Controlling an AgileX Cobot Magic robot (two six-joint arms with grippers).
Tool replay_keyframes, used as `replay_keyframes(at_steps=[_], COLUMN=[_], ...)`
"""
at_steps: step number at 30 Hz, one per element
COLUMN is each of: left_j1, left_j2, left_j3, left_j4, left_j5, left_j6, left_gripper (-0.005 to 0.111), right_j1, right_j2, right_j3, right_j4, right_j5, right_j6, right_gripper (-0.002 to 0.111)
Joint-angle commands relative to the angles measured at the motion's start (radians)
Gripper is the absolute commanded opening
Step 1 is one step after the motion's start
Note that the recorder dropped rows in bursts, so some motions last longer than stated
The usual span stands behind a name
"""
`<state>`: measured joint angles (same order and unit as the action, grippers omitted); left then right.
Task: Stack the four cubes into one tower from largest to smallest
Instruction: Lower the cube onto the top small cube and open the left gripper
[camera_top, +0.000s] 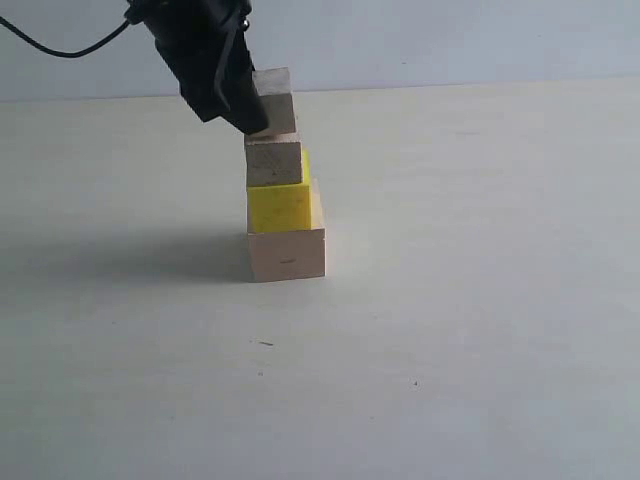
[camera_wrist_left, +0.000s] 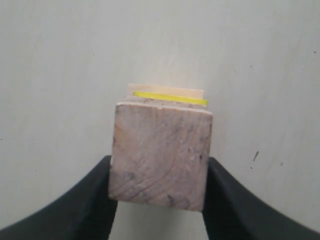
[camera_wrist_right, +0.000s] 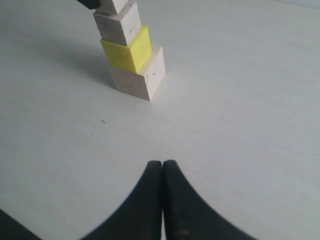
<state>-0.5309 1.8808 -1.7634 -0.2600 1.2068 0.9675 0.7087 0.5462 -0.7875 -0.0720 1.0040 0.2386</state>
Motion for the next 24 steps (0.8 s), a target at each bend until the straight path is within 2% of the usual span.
replay_keyframes(at_steps=[1, 13, 17, 19, 24], left_j1=[0.003, 0.003, 0.003, 0.003, 0.003], left_j2=[0.012, 0.014, 0.014, 0.014, 0.014], left_j3=[-0.008, -0.008, -0.008, -0.008, -0.008], left_j4=[-0.014, 0.009, 0.009, 0.009, 0.009], left_j5=[-0.004, -0.007, -0.010, -0.008, -0.008], left_j6=[-0.010, -0.028, -0.038, -0.038, -0.038], left_gripper=[0.000, 0.002, 0.034, 0.045, 0.058], right_j1=[0.001, 0.001, 0.001, 0.001, 0.001], right_j2=[0.002, 0.002, 0.002, 0.002, 0.002], right_j3=[0.004, 0.004, 0.004, 0.004, 0.004], right_j4=[-0.009, -0.009, -0.013, -0.013, -0.013], right_j5=[-0.011, -0.011, -0.011, -0.011, -0.011], right_j6=[-0.002, -0.002, -0.002, -0.002, -0.002], right_gripper=[0.000, 0.000, 0.000, 0.000, 0.000])
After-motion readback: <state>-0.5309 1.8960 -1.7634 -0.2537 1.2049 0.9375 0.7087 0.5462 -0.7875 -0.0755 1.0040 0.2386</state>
